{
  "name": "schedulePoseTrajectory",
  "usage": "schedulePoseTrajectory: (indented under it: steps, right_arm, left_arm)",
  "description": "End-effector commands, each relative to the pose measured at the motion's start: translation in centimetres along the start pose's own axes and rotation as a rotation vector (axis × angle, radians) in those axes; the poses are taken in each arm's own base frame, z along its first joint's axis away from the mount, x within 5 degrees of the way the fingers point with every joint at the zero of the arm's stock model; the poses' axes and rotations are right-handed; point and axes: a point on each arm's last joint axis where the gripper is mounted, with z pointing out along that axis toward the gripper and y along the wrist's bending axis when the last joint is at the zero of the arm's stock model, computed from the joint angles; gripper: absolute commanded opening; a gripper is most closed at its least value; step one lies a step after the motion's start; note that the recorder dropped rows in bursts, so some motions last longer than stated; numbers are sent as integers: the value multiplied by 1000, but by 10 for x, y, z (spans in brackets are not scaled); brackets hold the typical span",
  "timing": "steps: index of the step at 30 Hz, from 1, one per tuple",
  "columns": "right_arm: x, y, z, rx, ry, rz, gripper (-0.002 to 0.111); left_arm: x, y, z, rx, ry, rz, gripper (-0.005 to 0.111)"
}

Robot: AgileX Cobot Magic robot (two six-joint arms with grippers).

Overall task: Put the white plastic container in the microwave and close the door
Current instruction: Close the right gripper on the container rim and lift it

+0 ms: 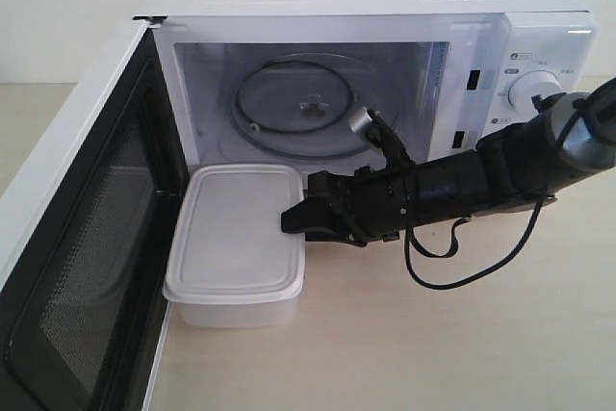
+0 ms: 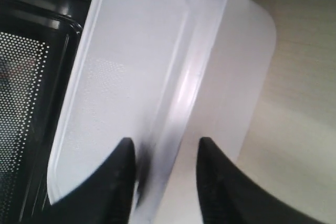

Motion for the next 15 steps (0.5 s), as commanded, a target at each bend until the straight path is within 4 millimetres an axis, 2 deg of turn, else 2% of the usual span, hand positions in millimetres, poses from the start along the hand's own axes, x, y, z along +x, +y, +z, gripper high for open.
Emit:
schedulePoseTrajectory:
  steps: [1,3,15]
  right_arm:
    - [2,4,3,-27,13,-22,12]
    - [2,4,3,-27,13,-30,-1]
    - [2,13,-1,-67,14,-16,0]
  left_arm:
    - [1,0,0,-5,1,-1,4]
    - [1,0,0,-5,1,-1,4]
    - [1,0,0,-5,1,-1,4]
